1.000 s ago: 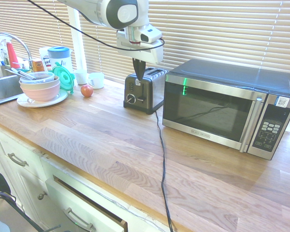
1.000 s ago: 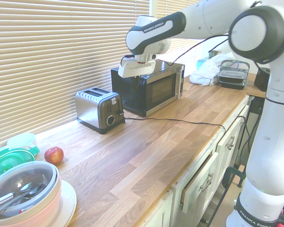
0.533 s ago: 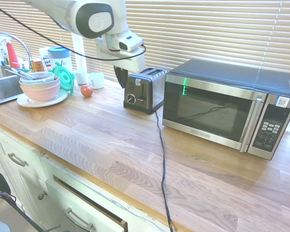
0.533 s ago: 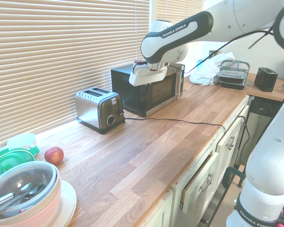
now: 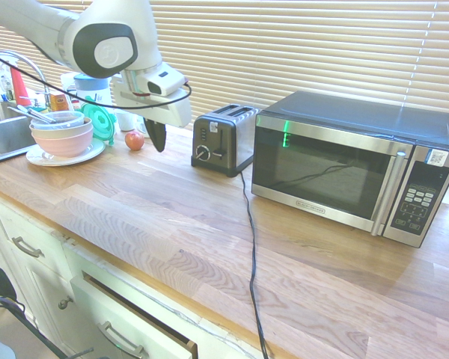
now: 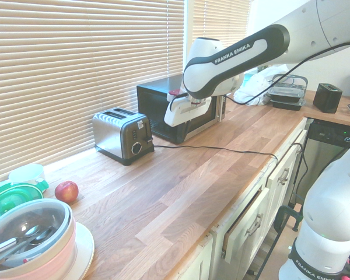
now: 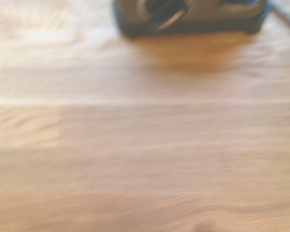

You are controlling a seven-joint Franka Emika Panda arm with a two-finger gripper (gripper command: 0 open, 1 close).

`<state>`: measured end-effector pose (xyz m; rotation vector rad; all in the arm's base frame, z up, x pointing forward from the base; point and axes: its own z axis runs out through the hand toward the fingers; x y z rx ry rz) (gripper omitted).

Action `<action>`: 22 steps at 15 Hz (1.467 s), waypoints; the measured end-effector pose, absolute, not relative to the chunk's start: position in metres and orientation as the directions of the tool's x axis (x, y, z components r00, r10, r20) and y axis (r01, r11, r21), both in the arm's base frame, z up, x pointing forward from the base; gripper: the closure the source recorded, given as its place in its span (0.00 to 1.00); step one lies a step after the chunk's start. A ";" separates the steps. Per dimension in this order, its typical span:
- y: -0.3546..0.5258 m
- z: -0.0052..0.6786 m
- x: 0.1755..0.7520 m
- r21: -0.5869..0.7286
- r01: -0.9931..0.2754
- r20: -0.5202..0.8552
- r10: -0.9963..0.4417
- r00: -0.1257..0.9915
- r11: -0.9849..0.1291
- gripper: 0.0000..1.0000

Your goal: Press the toaster

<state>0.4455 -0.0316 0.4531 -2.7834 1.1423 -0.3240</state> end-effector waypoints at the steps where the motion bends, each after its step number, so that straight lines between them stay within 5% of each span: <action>1: -0.022 0.448 0.448 -0.174 -0.678 0.148 -0.700 0.699 -0.714 1.00; 5: 0.003 0.419 0.482 -0.119 -0.682 0.113 -0.692 0.713 -0.722 1.00; 6: 0.002 0.416 0.491 -0.117 -0.683 0.108 -0.693 0.713 -0.721 0.00; 22: -0.006 0.420 0.500 -0.132 -0.691 0.116 -0.704 0.701 -0.710 0.00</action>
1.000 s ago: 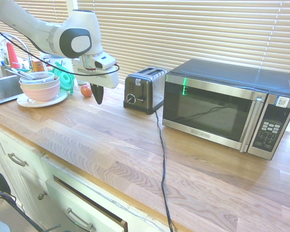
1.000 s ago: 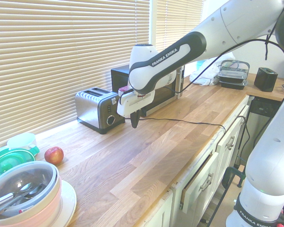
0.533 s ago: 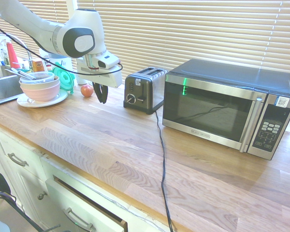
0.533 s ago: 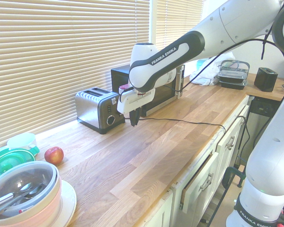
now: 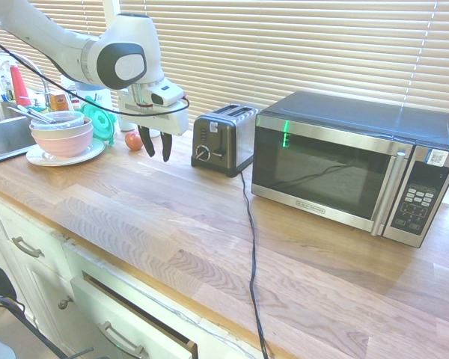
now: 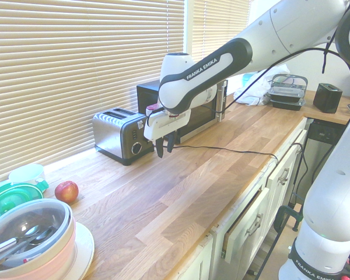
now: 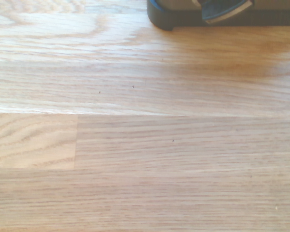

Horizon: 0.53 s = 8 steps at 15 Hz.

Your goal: Press the toaster

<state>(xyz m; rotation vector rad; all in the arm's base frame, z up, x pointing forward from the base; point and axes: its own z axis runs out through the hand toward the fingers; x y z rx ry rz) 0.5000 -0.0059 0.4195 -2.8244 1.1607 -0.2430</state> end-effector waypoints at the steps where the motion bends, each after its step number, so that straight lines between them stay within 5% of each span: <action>1: -0.005 0.420 0.500 -0.132 -0.690 0.116 -0.703 0.702 -0.711 0.00; 8: -0.007 0.419 0.500 -0.132 -0.694 0.114 -0.706 0.699 -0.708 0.00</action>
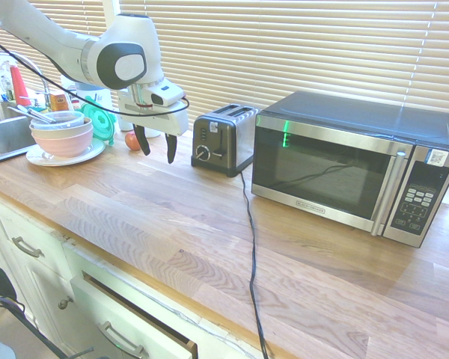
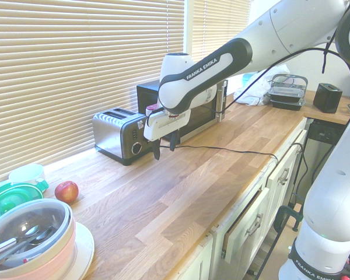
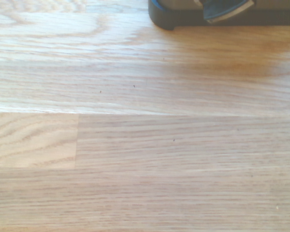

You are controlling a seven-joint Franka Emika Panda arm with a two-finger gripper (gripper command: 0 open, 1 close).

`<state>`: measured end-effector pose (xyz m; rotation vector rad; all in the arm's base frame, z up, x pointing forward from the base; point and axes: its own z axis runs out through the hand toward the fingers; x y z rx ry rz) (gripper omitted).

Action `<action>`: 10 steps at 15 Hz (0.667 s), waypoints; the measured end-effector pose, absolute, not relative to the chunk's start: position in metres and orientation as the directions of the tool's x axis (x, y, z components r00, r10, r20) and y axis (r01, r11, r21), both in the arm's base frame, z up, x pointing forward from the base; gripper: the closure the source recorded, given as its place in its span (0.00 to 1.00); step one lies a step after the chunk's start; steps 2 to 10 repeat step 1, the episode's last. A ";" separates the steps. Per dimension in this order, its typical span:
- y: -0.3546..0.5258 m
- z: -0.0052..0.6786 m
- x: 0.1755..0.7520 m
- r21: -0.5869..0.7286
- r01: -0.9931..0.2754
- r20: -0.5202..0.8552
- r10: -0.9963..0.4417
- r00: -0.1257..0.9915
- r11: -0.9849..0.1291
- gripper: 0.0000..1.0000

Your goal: Press the toaster

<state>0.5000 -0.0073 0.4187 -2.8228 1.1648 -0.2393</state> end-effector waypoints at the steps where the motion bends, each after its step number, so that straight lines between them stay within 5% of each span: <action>1: -0.008 0.418 0.500 -0.131 -0.695 0.113 -0.707 0.698 -0.707 0.00; 10: -0.008 0.418 0.500 -0.131 -0.695 0.113 -0.707 0.698 -0.707 0.00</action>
